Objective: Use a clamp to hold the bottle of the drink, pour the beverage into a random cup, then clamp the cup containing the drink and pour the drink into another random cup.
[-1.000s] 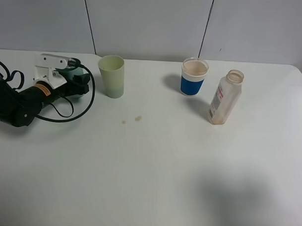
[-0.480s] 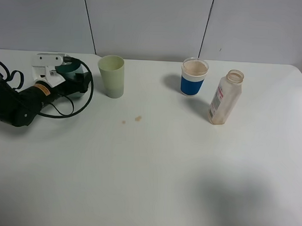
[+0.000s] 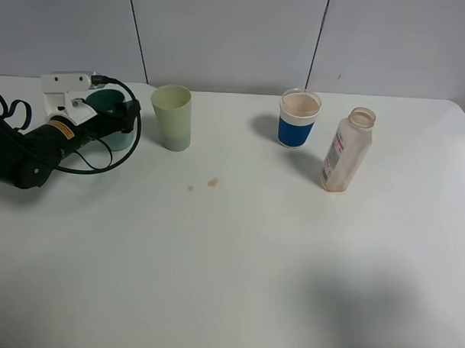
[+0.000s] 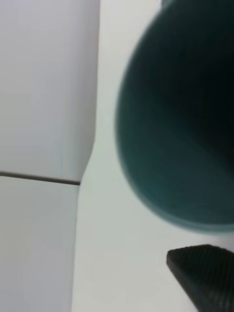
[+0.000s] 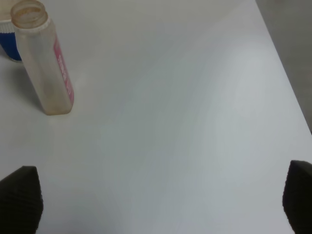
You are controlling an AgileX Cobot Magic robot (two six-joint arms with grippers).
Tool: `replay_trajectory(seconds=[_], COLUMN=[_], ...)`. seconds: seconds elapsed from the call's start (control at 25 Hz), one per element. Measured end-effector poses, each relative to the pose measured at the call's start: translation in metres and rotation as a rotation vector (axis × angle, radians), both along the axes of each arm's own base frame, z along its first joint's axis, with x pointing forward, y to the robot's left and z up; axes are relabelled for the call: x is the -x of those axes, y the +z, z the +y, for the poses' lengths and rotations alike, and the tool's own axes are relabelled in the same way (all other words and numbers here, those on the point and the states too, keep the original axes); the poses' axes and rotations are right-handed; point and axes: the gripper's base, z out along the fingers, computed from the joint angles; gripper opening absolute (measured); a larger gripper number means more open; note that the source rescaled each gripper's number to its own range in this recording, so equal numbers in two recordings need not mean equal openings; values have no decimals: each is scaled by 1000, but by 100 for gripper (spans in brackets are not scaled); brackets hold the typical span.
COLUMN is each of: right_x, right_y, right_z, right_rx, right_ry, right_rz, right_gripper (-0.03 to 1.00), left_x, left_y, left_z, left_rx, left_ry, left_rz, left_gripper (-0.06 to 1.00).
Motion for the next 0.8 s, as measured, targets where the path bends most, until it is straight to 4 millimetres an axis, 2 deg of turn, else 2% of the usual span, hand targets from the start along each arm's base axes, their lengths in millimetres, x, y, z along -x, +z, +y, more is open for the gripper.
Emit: replay_trajectory(seconds=[0.44, 0.8], right_x=[0, 0], right_y=[0, 0], right_z=[0, 0], right_rx=[0, 0], right_ry=[0, 0], right_rz=[0, 0], right_gripper=[100, 100], left_x=[13, 16], left_y=[24, 67], left_z=[1, -2], left_rx=[10, 5], left_ry=[6, -36], left_rz=[-35, -159], left_gripper=[75, 76])
